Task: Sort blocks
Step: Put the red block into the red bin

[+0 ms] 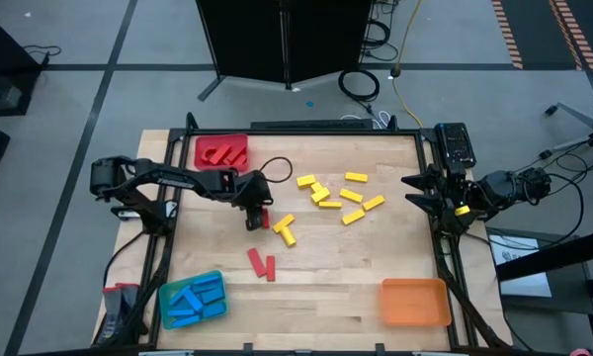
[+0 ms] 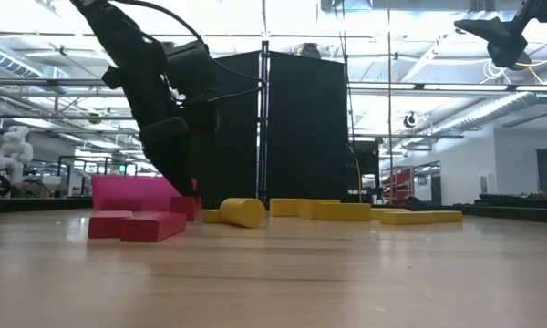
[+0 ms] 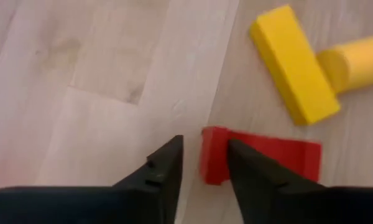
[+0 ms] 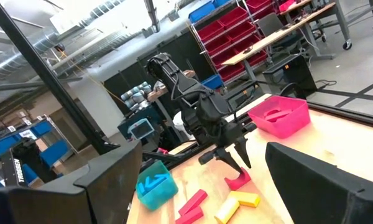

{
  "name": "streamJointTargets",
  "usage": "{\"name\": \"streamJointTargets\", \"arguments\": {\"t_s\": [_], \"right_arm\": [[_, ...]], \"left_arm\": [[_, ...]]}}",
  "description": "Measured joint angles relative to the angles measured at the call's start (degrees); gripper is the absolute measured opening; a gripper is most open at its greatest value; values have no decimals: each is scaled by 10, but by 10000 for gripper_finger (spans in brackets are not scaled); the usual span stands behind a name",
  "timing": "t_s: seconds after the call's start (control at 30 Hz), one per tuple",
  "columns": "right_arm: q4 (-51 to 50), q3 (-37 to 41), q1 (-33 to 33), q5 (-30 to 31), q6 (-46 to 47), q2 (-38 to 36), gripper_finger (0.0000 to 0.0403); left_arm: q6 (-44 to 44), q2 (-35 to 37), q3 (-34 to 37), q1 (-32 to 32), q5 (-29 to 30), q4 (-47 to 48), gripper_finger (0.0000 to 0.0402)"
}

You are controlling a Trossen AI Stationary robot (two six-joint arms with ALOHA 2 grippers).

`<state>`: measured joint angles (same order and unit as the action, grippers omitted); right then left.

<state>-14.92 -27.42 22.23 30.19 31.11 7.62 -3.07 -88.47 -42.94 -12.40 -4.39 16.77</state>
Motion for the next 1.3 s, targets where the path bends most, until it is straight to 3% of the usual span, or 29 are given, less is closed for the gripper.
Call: {"name": "streamJointTargets", "arguments": {"t_s": [0.23,0.4,0.83,0.97,1.07,1.3], "right_arm": [[0,0,0,0,-2,0,338],[0,0,0,0,11,0,338],[0,0,0,-2,23,0,338],[-3,0,0,-2,23,0,338],[-3,0,0,-2,23,0,338],[-3,0,0,-2,23,0,338]], "left_arm": [[-12,-16,-2,0,-6,-18,20],[-27,-27,-2,0,-8,-19,20],[-83,40,-4,0,53,33,19],[-87,71,-33,0,102,40,19],[-115,94,-57,-7,173,52,19],[-199,153,-72,-83,296,103,19]]}}
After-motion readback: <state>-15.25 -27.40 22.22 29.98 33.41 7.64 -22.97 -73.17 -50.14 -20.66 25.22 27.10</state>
